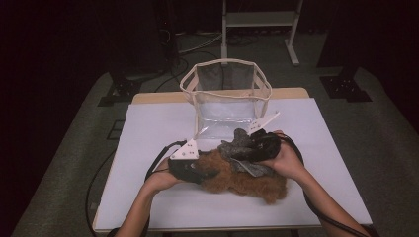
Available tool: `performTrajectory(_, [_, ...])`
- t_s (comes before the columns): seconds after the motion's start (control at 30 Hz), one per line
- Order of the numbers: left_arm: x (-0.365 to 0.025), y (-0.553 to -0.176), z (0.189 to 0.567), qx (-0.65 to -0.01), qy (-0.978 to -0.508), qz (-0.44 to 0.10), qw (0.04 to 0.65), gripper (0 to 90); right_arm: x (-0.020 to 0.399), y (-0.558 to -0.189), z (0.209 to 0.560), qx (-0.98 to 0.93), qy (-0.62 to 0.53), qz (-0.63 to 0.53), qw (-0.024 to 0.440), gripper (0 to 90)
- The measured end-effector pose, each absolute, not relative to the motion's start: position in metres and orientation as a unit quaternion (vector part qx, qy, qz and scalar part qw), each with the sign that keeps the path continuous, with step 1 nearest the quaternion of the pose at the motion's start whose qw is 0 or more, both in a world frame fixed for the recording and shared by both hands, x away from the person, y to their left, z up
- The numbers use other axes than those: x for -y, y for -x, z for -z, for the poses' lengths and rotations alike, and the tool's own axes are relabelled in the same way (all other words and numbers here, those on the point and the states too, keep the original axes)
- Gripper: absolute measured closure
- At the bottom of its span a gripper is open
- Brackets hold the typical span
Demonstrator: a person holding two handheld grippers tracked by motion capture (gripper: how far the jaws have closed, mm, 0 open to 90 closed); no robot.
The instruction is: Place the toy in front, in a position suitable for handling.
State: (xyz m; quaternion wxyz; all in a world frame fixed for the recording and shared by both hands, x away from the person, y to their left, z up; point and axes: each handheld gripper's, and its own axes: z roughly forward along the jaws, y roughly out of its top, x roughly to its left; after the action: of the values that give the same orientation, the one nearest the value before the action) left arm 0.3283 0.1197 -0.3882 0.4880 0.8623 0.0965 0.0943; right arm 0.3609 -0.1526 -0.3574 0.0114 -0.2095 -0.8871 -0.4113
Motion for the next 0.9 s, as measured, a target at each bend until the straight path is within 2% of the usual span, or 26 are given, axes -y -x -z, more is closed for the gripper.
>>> performTrajectory(0.23, [-0.13, -0.33, 0.395, -0.1, -0.862, -0.087, 0.489, 20.4, 0.162, -0.359, 0.362, 0.885, 0.213, 0.415, 0.011, 74.6])
performTrajectory(0.5, [-0.136, -0.338, 0.412, -0.114, -0.851, -0.06, 0.509, 9.9, 0.173, -0.359, 0.367, 0.876, 0.225, 0.426, 0.019, 74.9])
performTrajectory(0.9, [-0.135, -0.346, 0.43, -0.129, -0.849, -0.022, 0.511, 4.1, 0.182, -0.355, 0.369, 0.873, 0.229, 0.431, 0.022, 75.4])
